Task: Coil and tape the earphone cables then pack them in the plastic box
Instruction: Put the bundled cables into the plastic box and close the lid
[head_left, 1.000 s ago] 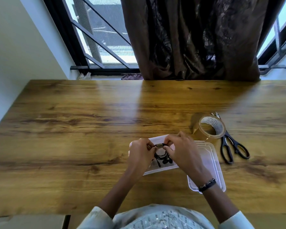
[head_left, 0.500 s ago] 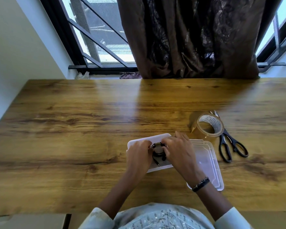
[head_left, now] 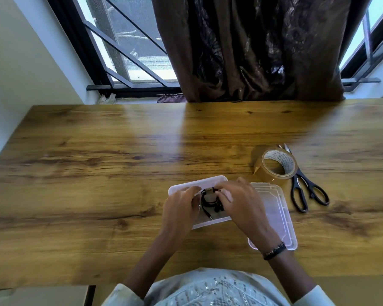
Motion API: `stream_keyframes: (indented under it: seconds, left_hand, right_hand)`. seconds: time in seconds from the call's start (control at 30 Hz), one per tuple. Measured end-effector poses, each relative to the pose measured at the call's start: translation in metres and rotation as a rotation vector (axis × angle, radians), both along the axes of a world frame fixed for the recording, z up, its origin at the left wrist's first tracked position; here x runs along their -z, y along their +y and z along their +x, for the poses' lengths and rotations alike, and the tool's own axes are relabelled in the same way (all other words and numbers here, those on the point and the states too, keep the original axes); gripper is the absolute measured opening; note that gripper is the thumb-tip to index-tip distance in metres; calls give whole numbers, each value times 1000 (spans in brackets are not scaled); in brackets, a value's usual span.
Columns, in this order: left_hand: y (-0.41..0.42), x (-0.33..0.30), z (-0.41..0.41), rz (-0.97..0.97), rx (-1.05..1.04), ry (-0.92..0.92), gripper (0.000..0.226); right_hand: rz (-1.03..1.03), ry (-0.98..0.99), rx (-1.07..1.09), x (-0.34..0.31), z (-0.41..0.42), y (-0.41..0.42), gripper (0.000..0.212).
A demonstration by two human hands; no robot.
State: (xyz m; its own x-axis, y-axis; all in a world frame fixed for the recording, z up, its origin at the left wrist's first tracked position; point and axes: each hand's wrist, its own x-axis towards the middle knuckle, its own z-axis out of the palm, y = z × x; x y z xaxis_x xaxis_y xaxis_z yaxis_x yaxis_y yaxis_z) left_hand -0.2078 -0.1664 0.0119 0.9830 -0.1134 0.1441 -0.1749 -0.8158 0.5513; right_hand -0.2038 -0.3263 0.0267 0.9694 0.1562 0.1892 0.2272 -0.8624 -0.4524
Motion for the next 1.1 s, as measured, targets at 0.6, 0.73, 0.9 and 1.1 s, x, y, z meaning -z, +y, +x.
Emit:
stream_keyframes:
  seconds: [0.6,0.73,0.9,1.1]
  left_hand:
    - [22,7,10,253,399,125,126]
    - [26,7,17,227,452,115,127]
    - [29,5,20,209,480,126,131]
    - [30,0,14,-100,277,191,98]
  right_hand:
    - [91,334,519,34,-49,-87,69]
    - [108,324,518,34,-47,-87,68]
    - [176,300,548,33,-44,-89,63]
    - [366,241,644,32,-36,-99,42]
